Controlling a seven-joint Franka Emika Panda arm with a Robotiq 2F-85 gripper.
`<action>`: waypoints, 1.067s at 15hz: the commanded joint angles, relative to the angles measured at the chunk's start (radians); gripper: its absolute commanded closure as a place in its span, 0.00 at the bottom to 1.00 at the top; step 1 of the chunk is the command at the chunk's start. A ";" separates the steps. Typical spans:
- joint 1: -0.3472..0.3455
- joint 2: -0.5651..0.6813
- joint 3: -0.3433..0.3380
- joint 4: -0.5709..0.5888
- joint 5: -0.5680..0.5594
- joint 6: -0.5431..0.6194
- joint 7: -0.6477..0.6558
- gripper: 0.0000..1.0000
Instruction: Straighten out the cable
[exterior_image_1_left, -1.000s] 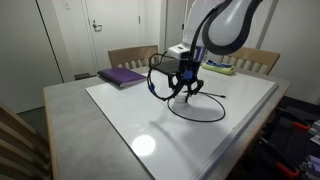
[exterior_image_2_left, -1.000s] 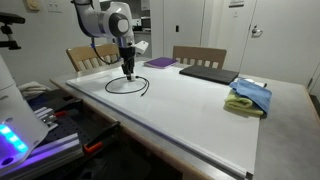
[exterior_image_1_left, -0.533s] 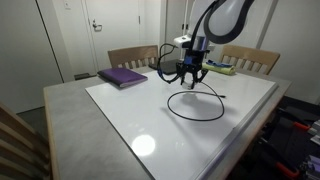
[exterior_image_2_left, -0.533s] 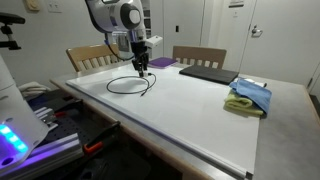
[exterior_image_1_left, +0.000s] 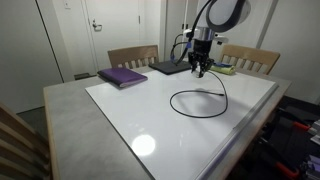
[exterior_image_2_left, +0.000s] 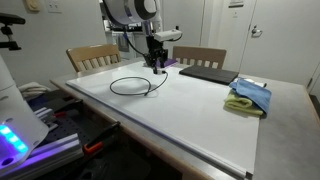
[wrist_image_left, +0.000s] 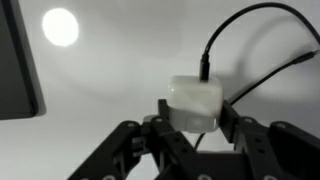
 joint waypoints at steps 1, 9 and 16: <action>-0.055 -0.008 -0.015 0.005 0.022 -0.009 0.116 0.74; -0.050 0.027 -0.058 0.033 -0.048 -0.018 0.285 0.74; -0.167 0.075 -0.102 0.068 0.014 -0.028 0.507 0.74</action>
